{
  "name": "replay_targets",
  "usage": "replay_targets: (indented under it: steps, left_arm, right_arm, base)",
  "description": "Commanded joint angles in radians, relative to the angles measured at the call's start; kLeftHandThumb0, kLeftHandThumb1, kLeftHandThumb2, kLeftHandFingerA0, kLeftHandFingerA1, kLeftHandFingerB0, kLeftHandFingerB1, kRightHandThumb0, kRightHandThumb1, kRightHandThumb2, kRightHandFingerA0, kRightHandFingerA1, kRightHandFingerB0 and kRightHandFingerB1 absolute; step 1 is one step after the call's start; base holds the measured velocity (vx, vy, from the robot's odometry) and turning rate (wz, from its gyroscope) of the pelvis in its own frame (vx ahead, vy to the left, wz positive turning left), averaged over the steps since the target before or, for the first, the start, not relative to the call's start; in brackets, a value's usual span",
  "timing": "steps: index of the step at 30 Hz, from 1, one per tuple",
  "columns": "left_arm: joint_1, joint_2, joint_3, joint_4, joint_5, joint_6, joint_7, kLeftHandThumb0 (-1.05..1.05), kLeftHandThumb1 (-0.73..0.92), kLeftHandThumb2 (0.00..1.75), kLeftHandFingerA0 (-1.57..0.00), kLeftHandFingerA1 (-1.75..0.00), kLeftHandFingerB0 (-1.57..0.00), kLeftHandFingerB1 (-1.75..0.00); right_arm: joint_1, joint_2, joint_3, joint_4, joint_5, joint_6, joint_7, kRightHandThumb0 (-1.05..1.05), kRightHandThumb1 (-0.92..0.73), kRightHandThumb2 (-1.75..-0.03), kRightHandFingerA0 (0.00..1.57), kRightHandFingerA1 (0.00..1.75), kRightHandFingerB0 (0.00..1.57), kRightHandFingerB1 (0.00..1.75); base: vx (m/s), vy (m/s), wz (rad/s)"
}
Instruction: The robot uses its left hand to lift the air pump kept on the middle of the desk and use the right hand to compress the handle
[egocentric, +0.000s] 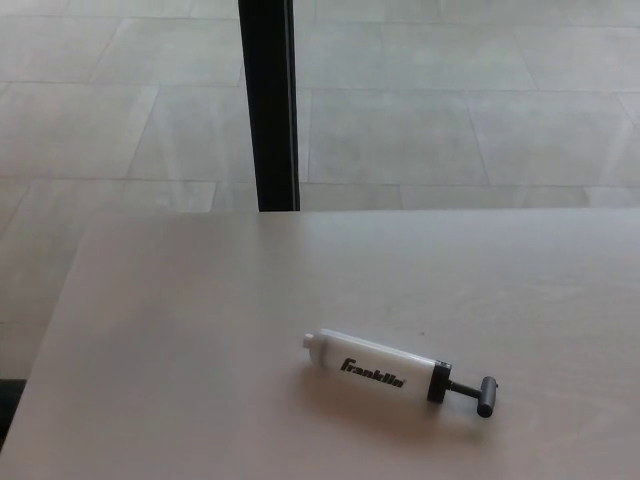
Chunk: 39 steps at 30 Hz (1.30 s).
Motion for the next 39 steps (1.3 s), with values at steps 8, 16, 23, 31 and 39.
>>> replay_targets:
  steps: [8, 16, 23, 31, 39]
  left_arm:
    - [0.454, -0.020, 0.876, 0.621, -0.742, -0.111, -0.038, -0.62, 0.88, 0.65, -0.21, -0.91, -0.21, -0.77]
    - [0.473, -0.016, 0.806, 0.666, -0.620, -0.133, -0.018, -0.57, 0.84, 0.64, -0.29, -0.85, -0.18, -0.70]
    - [0.441, -0.014, 0.773, 0.651, -0.577, -0.126, -0.042, -0.59, 0.84, 0.65, -0.44, -0.94, -0.35, -0.76]
    - [0.432, 0.010, 0.721, 0.784, -0.562, -0.217, -0.030, -0.57, 0.79, 0.66, -0.43, -0.91, -0.40, -0.77]
    - [0.412, 0.027, 0.642, 0.823, -0.556, -0.241, 0.015, -0.57, 0.73, 0.62, -0.55, -0.77, -0.42, -0.64]
  right_arm:
    - [0.354, -0.183, -0.539, 0.772, 0.280, -0.493, 0.072, -0.93, -0.92, -0.74, 0.45, 0.95, 0.30, 0.59]
    - [0.262, -0.069, -0.543, 0.798, 0.325, -0.446, 0.060, -0.91, -0.75, -1.16, 0.59, 0.82, 0.29, 0.63]
    - [0.248, 0.089, -0.473, 0.611, 0.287, -0.430, 0.097, -0.92, -0.92, -0.73, 0.56, 0.95, 0.34, 0.66]
    - [0.279, 0.128, -0.375, 0.663, 0.205, -0.471, 0.093, -0.90, -0.89, -0.67, 0.69, 0.90, 0.48, 0.66]
    - [0.304, 0.105, -0.328, 0.726, 0.205, -0.539, 0.110, -0.95, -0.90, -0.67, 0.67, 1.08, 0.45, 0.69]
  base:
    - [0.00, 0.000, 0.00]
    - [0.00, 0.000, 0.00]
    - [0.00, 0.000, 0.00]
    - [0.00, 0.000, 0.00]
    - [0.00, 0.000, 0.00]
